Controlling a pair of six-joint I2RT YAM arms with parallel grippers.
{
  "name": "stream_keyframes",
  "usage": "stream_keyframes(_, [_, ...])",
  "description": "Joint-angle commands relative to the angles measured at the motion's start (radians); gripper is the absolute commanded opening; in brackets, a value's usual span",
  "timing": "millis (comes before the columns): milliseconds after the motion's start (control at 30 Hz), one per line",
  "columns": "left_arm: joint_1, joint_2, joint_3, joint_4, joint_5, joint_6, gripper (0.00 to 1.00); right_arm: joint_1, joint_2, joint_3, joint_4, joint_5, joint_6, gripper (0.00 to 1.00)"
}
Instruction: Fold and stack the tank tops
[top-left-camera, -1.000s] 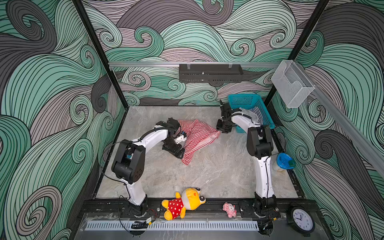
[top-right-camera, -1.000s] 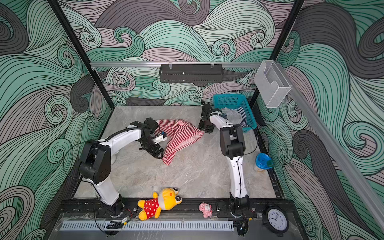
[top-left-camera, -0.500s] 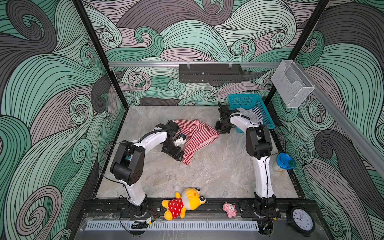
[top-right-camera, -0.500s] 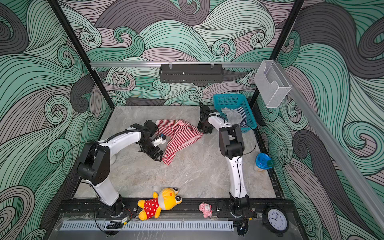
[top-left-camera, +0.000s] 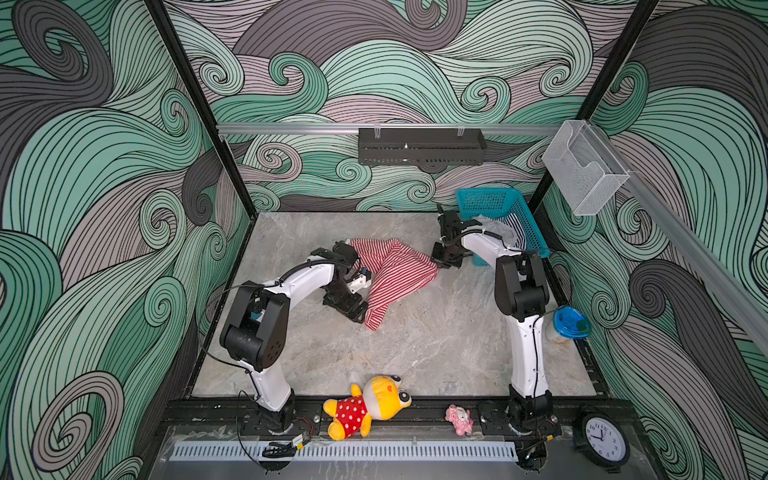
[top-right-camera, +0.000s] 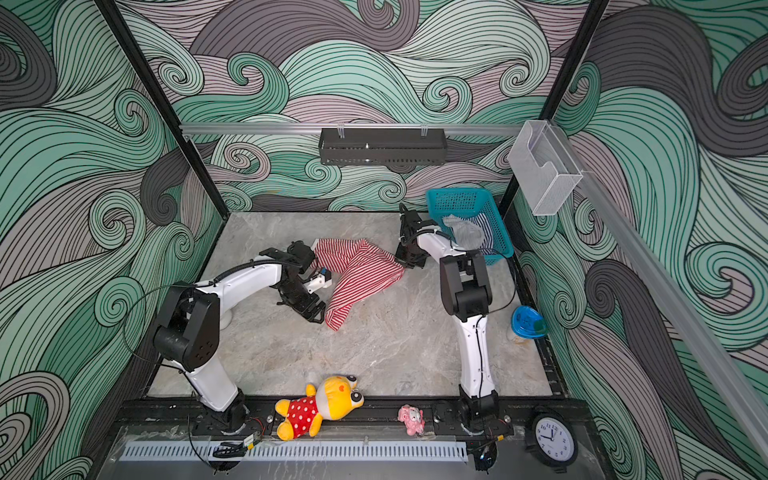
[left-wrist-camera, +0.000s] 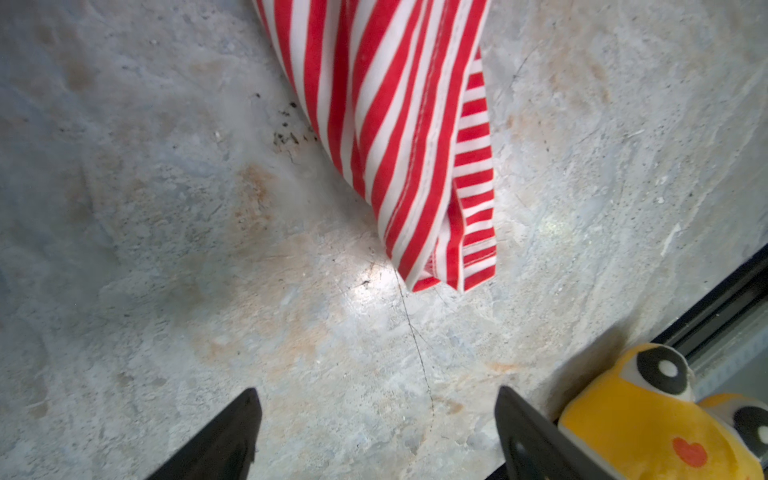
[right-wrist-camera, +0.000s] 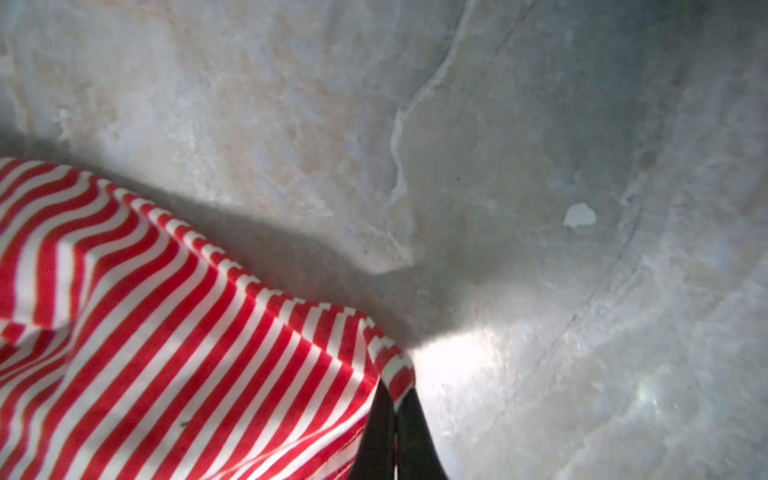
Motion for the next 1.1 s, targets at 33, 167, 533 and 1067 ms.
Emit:
stream_keyframes(33, [-0.018, -0.001, -0.005, -0.019, 0.045, -0.002, 0.92, 0.026, -0.119, -0.039, -0.010, 0.022, -0.004, 0.00])
stream_keyframes(167, [-0.033, 0.017, -0.003, -0.028, 0.062, 0.010, 0.92, 0.036, -0.162, -0.072, -0.012, 0.031, 0.004, 0.00])
stream_keyframes(533, [-0.088, 0.156, 0.014, -0.015, 0.054, -0.012, 0.92, 0.045, -0.216, -0.157, 0.019, 0.025, 0.026, 0.00])
stream_keyframes(1067, [-0.111, 0.227, 0.047, -0.006, 0.118, -0.045, 0.56, 0.047, -0.253, -0.200, 0.040, 0.016, 0.030, 0.00])
